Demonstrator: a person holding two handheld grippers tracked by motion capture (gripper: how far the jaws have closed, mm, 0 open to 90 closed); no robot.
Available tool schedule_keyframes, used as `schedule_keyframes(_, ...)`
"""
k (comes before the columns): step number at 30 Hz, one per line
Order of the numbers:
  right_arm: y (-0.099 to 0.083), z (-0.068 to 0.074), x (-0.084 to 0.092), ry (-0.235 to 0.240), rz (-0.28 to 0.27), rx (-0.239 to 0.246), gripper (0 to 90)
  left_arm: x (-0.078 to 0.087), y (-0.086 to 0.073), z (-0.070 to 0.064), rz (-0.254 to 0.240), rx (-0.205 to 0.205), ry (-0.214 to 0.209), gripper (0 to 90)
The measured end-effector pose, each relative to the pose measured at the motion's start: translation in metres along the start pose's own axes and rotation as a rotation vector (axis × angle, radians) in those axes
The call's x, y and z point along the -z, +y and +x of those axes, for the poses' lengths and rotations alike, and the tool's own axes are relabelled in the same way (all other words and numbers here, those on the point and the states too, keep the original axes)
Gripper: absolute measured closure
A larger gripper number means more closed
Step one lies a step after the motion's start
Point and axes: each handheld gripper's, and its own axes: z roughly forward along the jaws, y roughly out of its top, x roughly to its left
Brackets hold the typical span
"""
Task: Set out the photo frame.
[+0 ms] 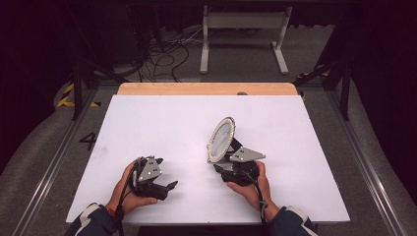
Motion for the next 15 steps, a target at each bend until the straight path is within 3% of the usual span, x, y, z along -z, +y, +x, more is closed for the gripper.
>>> schedule_keyframes(8, 0.008, 0.007, -0.004, 0.017, -0.029, -0.001, 45.2, 0.002, -0.004, -0.001, 0.008, 0.008, 0.009, 11.6)
schedule_keyframes(15, 0.012, 0.009, -0.011, -0.02, -0.044, -0.032, 48.2, 0.001, -0.006, -0.003, 0.025, 0.008, 0.012, 11.7)
